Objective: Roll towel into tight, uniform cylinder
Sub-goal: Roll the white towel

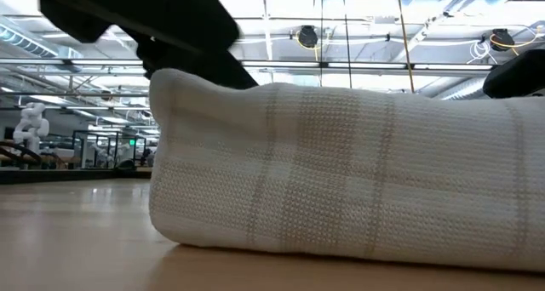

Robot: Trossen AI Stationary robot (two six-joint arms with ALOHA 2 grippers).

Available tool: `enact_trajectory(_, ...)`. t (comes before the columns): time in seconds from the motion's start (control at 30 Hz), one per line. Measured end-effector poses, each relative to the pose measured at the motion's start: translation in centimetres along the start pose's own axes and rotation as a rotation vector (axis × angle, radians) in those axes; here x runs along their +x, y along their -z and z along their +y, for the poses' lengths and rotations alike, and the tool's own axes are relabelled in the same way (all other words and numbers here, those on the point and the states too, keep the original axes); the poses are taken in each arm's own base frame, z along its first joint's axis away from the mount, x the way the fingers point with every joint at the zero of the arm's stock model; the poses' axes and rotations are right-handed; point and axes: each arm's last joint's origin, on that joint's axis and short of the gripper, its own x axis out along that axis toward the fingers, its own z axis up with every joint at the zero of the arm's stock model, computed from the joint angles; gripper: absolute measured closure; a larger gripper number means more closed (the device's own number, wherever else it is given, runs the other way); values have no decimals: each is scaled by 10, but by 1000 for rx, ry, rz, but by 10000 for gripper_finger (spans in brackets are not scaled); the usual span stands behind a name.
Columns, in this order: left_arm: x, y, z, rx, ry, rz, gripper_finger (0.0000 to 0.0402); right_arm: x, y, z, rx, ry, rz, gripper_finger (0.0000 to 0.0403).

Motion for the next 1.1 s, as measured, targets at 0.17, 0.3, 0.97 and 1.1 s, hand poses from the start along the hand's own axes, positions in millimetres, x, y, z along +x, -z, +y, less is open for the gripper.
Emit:
enact_trajectory(0.17,1,1,0,0,11,7,104,0,0,0,-2,0,0,394)
enact_trajectory(0.3,9,10,2,12,6,45,127,0,0,0,-2,1,0,394)
enact_trajectory(0.97,10,7,-1,-68,20,0,376,0,-2,-2,-13,63,-53,394)
enact_trajectory(1.1,10,6,-2,-138,24,-8,384,0,-2,-2,39,68,-68,394)
